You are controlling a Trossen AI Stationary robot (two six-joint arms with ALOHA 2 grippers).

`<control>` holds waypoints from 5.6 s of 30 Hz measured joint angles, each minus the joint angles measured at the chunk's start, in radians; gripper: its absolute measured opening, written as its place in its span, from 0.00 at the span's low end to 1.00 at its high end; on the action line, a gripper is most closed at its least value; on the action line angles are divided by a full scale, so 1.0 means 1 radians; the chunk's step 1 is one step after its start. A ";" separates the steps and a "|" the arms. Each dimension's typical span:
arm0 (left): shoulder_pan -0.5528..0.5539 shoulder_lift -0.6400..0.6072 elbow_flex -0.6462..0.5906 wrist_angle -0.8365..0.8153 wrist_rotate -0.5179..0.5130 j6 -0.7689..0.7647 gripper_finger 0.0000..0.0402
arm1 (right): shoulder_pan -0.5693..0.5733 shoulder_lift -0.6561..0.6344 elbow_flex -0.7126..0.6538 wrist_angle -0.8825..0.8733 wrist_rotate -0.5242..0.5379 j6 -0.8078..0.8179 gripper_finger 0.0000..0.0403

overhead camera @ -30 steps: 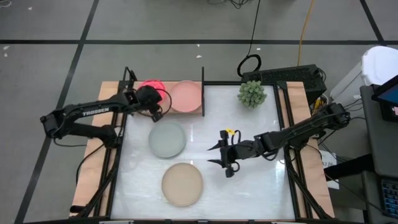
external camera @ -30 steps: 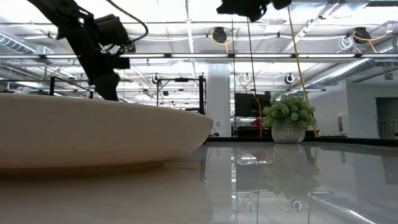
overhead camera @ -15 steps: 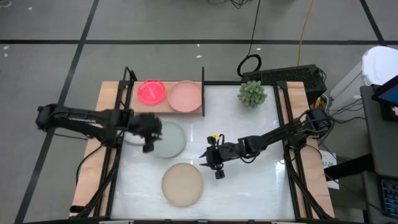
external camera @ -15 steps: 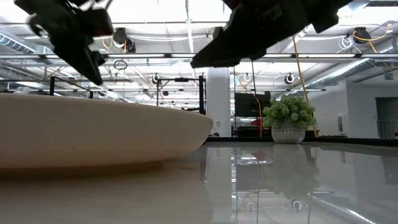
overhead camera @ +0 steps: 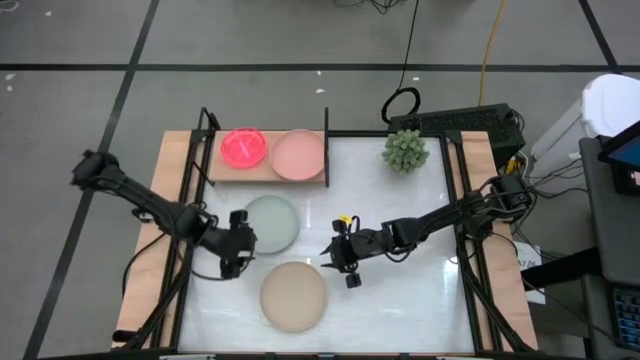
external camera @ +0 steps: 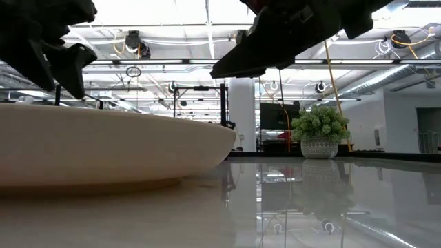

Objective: Place and stack plates onto a shelf
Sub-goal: Stack the gray plate on top of the brown plate on the shelf, then stack the light brown plate on top of the gray plate on the shelf

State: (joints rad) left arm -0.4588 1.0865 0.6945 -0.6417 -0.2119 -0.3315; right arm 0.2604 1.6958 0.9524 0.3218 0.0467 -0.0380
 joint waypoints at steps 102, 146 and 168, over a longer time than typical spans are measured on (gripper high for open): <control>0.841 0.179 0.283 0.140 0.061 1.044 0.03 | 0.057 -0.136 0.000 -0.176 0.054 -0.056 0.32; 0.828 0.402 0.283 0.278 0.133 0.828 0.38 | 0.062 -0.136 0.000 -0.177 0.055 -0.053 0.32; 0.560 0.318 0.284 0.147 0.028 0.596 0.46 | 0.107 -0.136 0.000 -0.177 0.053 -0.053 0.32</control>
State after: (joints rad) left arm 0.1011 1.4042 0.9781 -0.4951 -0.1840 0.2649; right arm 0.3675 1.5600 0.9520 0.1447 0.0992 -0.0910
